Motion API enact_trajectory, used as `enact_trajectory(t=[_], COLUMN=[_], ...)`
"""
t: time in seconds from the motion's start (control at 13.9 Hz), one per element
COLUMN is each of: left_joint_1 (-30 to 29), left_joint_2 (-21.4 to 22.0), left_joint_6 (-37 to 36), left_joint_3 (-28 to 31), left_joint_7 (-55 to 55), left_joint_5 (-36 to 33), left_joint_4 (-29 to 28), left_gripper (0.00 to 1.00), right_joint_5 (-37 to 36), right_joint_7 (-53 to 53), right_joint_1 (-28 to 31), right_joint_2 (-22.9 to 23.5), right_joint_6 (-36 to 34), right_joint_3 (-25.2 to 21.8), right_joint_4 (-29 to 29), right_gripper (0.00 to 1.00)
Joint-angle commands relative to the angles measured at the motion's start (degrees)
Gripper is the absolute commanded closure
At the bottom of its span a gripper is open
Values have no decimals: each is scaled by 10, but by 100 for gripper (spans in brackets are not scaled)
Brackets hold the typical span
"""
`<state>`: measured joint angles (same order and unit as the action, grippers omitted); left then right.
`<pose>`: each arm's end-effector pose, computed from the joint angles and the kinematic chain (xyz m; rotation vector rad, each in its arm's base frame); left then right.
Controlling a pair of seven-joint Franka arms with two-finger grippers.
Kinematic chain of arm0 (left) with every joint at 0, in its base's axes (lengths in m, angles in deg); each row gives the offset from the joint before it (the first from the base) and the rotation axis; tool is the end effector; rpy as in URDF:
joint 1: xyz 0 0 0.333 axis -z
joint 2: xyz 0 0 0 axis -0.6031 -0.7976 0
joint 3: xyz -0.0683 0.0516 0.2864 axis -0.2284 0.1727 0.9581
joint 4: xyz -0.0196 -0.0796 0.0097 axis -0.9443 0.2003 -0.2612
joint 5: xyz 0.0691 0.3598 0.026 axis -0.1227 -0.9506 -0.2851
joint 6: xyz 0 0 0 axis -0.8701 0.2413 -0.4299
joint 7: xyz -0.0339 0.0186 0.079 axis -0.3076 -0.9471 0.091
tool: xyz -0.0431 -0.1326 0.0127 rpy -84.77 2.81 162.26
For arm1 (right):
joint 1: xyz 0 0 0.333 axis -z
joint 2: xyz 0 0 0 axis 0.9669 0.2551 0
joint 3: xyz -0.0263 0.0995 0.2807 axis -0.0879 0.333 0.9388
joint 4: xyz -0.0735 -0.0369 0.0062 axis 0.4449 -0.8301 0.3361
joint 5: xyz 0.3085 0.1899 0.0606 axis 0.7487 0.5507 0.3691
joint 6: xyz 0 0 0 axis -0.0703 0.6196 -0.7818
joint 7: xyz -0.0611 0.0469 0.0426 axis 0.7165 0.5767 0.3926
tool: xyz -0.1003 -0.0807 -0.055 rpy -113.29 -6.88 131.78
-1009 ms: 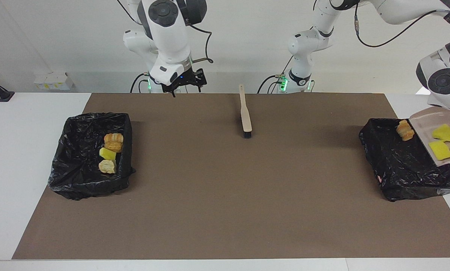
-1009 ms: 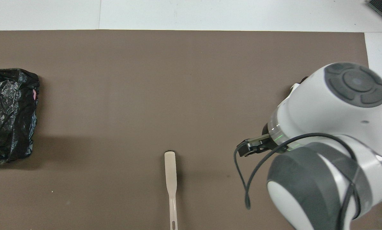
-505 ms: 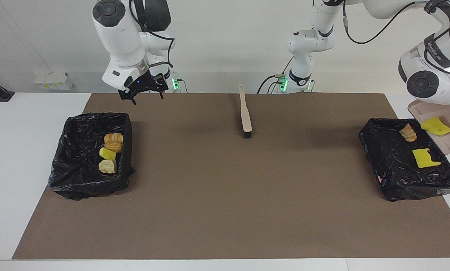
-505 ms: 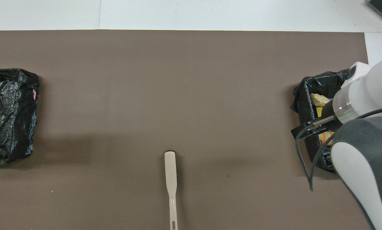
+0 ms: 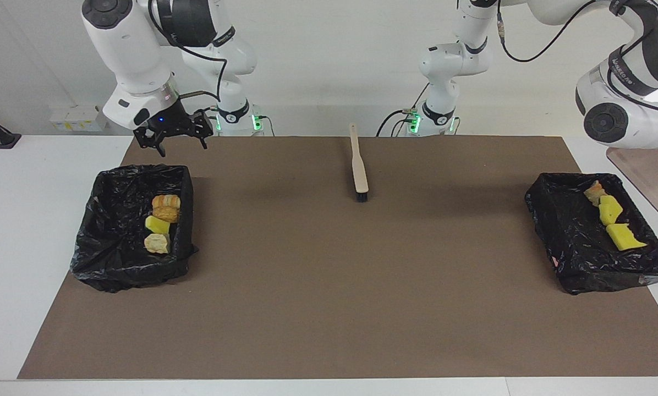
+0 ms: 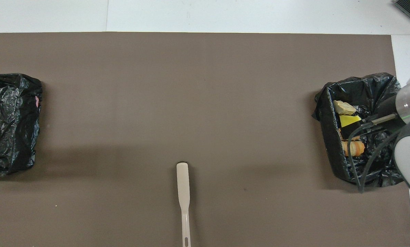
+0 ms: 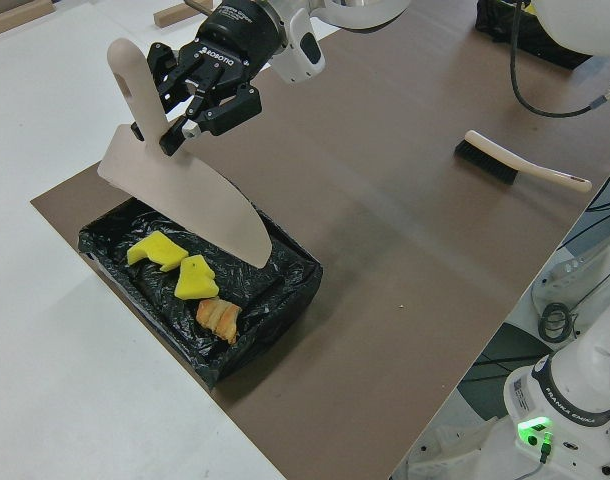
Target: Sweep and dump trash in bin
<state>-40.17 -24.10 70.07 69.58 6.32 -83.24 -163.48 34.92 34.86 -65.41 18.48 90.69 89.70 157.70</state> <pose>0.5530 0.1919 0.5418 -1.5555 1.3249 1.1049 0.5096 0.0206 0.5452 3.0984 0.3546 -0.1593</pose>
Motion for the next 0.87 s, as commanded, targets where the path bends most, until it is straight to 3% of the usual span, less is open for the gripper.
enact_trajectory(t=[0.0, 0.43, 0.65, 0.79], left_joint_1=[38, 140, 177, 191], left_joint_2=[0, 8, 9, 8], left_joint_6=[0, -20, -21, -9], left_joint_3=[3, 4, 4, 2], left_joint_7=[-61, -240, -416, -597], left_joint_5=[90, 349, 474, 561], left_joint_4=[13, 5, 4, 4], left_gripper=[100, 100, 100, 100], right_joint_5=[-6, -5, -2, -1], right_joint_7=[9, -42, -37, -36], right_joint_1=[36, 43, 49, 46], right_joint_2=[5, 6, 5, 1], right_joint_6=[18, 29, 28, 27], right_joint_3=[10, 11, 12, 10], right_joint_4=[-16, -16, -16, -16], right_gripper=[0, 0, 0, 0])
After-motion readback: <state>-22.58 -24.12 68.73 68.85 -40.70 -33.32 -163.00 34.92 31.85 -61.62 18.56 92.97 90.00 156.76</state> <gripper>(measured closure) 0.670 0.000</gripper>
